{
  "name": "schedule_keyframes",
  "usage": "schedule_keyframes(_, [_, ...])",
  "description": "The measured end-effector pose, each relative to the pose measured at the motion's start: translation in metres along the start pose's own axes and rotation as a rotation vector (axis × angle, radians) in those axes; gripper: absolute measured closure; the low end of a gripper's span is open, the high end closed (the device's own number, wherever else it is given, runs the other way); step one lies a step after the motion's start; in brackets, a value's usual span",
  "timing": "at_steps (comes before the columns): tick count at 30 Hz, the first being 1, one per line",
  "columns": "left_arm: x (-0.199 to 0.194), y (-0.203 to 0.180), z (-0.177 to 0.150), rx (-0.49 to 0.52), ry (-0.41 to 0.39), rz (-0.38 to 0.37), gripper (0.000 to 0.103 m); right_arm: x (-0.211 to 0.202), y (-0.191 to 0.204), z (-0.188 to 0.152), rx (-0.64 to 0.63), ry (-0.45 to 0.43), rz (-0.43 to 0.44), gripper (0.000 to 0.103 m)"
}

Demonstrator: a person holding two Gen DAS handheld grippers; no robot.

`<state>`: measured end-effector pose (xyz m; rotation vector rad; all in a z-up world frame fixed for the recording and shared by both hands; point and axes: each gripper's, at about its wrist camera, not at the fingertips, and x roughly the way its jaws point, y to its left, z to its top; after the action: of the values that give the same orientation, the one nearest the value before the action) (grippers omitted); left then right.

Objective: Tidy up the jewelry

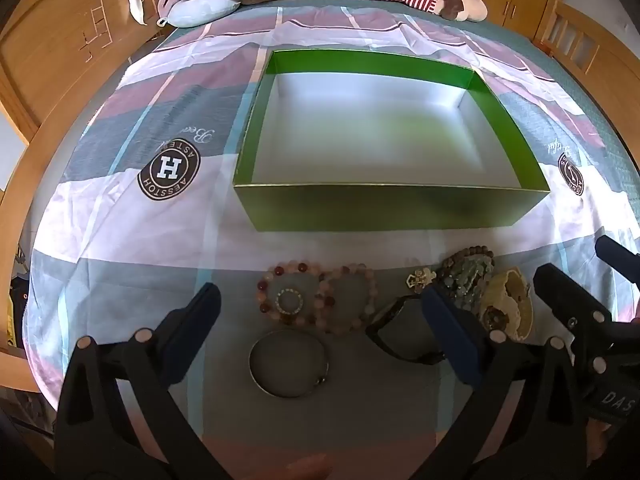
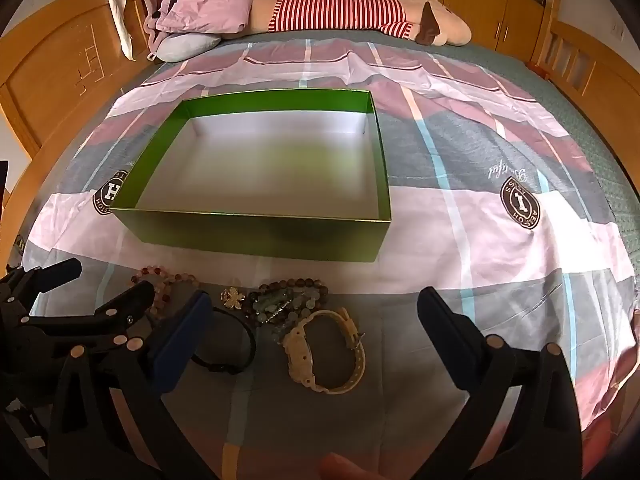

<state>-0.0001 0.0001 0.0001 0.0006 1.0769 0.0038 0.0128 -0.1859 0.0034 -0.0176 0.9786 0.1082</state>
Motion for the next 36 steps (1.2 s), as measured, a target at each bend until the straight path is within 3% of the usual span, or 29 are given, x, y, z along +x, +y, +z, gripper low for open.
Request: schedule_keyframes(36, [0.004,-0.0016,-0.0021,0.003,0.008,-0.002,0.002,-0.0001,-0.002,-0.0004,0.008,0.006,0.001,0.001])
